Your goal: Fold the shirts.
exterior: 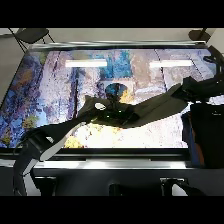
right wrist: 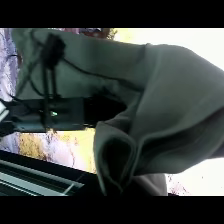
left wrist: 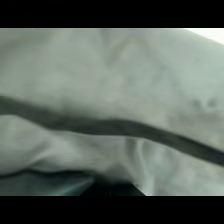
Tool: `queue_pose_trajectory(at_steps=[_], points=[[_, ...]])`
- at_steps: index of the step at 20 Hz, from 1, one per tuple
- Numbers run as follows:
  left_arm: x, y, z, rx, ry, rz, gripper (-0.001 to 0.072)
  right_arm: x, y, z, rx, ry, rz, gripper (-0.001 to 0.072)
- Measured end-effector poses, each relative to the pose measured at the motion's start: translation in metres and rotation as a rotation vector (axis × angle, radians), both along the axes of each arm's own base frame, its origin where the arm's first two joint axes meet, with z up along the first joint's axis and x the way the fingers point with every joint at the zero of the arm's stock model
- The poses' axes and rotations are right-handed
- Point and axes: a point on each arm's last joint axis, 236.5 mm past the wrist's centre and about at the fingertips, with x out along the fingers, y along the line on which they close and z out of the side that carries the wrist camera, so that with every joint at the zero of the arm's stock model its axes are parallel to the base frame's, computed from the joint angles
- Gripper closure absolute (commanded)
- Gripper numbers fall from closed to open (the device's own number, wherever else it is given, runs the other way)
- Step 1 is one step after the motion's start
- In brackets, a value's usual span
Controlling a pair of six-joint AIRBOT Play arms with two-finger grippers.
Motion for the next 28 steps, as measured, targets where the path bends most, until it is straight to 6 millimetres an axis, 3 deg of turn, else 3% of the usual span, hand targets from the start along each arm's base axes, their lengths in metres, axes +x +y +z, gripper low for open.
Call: queue_pose_trajectory(at_steps=[2, 4, 6, 8, 10, 12, 15, 17, 20, 23, 24, 26, 28], points=[[-0.013, -0.02, -0.002, -0.024, 0.022, -0.036, 0.0681, 0.004, 0.005, 0.012, 0.024, -0.048, -0.01, 0.067], [-0.014, -0.03, 0.006, -0.051, 0.002, -0.062, 0.0684, 0.01, 0.015, 0.021, 0.051, -0.089, -0.009, 0.0669], [-0.003, -0.022, 0.018, -0.044, -0.079, -0.093, 0.0685, 0.014, 0.033, 0.025, 0.075, -0.111, 0.021, 0.0669], [0.004, 0.006, 0.035, 0.033, -0.197, -0.175, 0.0684, 0.021, 0.054, 0.019, 0.086, -0.11, 0.061, 0.0669], [0.015, 0.056, 0.045, 0.197, -0.323, -0.26, 0.0683, 0.03, 0.077, 0.008, 0.1, -0.097, 0.101, 0.0669], [0.036, 0.126, 0.064, 0.395, -0.446, -0.3, 0.0682, 0.036, 0.109, -0.005, 0.124, -0.08, 0.155, 0.0669], [0.081, 0.247, 0.115, 0.651, -0.57, -0.18, 0.0681, 0.046, 0.165, -0.029, 0.162, -0.059, 0.23, 0.0668], [0.094, 0.315, 0.153, 0.751, -0.601, -0.064, 0.068, 0.052, 0.205, -0.048, 0.187, -0.051, 0.26, 0.0667], [0.093, 0.39, 0.2, 0.842, -0.633, 0.085, 0.068, 0.061, 0.259, -0.081, 0.221, -0.023, 0.248, 0.0667], [0.081, 0.423, 0.231, 0.879, -0.653, 0.161, 0.068, 0.069, 0.3, -0.113, 0.244, 0.002, 0.201, 0.0666], [0.077, 0.427, 0.237, 0.885, -0.658, 0.172, 0.068, 0.07, 0.31, -0.123, 0.249, 0.014, 0.184, 0.0598], [0.071, 0.426, 0.245, 0.884, -0.672, 0.173, 0.068, 0.071, 0.328, -0.144, 0.257, 0.041, 0.155, -0.0008], [0.067, 0.42, 0.249, 0.878, -0.685, 0.162, 0.0679, 0.072, 0.339, -0.157, 0.263, 0.055, 0.129, 0.0005]])
